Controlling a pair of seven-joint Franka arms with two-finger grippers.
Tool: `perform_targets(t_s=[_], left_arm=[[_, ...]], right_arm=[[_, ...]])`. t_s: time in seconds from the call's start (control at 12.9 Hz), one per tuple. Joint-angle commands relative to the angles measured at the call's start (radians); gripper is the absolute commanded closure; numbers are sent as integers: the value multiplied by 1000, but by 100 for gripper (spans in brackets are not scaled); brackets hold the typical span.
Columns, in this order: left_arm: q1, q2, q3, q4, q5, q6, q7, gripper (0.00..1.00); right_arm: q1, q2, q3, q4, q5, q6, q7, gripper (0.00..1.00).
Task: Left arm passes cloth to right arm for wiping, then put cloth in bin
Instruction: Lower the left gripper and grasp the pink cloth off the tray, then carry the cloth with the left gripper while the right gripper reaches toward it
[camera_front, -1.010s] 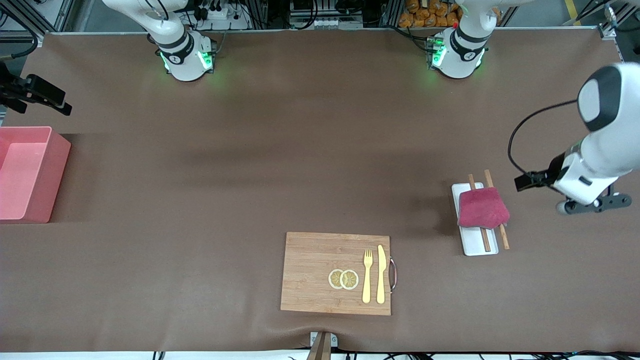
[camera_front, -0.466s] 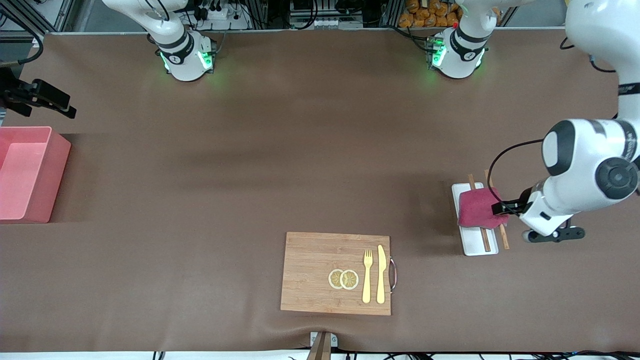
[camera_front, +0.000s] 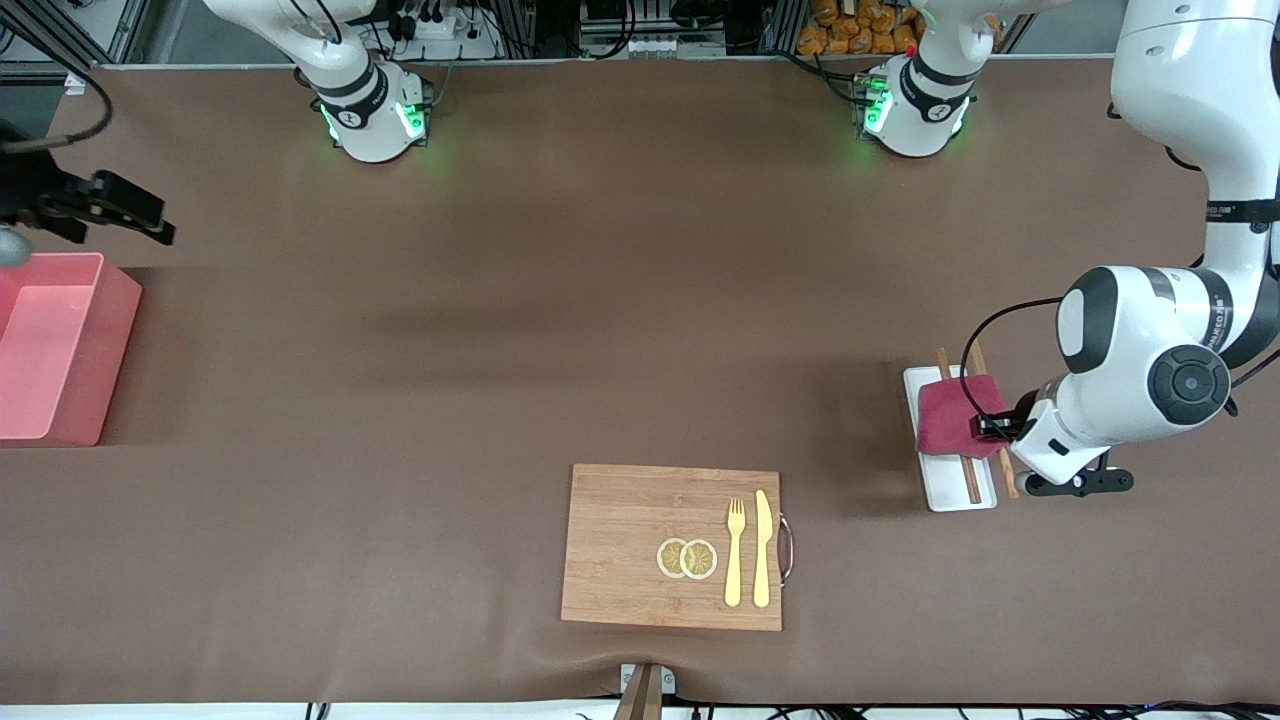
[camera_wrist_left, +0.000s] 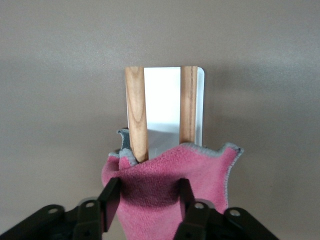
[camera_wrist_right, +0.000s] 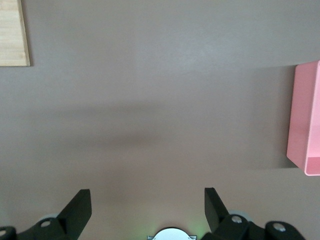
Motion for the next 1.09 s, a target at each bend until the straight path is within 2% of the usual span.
perform_targets(t_s=[0.0,0.23,0.39,0.62,0.85,1.01], left_arm=[[0,7,0,20,15,-1,8,71],[0,7,0,20,15,-1,8,98],[-2,-2,0,20,18,-3,6,100],[-11,-34,-7,23,14,-8,-8,100],[-11,-72,-68,29,-67,-8,-61,100],[-12,-79,-134,49,-135,-11,-191,100]], right_arm=[[40,65,-5,27,24,19,18,0],[84,147,-5,27,89,32,5,0],[100,181,-5,35,103,35,2,0],[191,323,-7,46,108,63,7,0],[195,344,-8,44,139,91,18,0],[181,371,-8,43,299,99,45,0]])
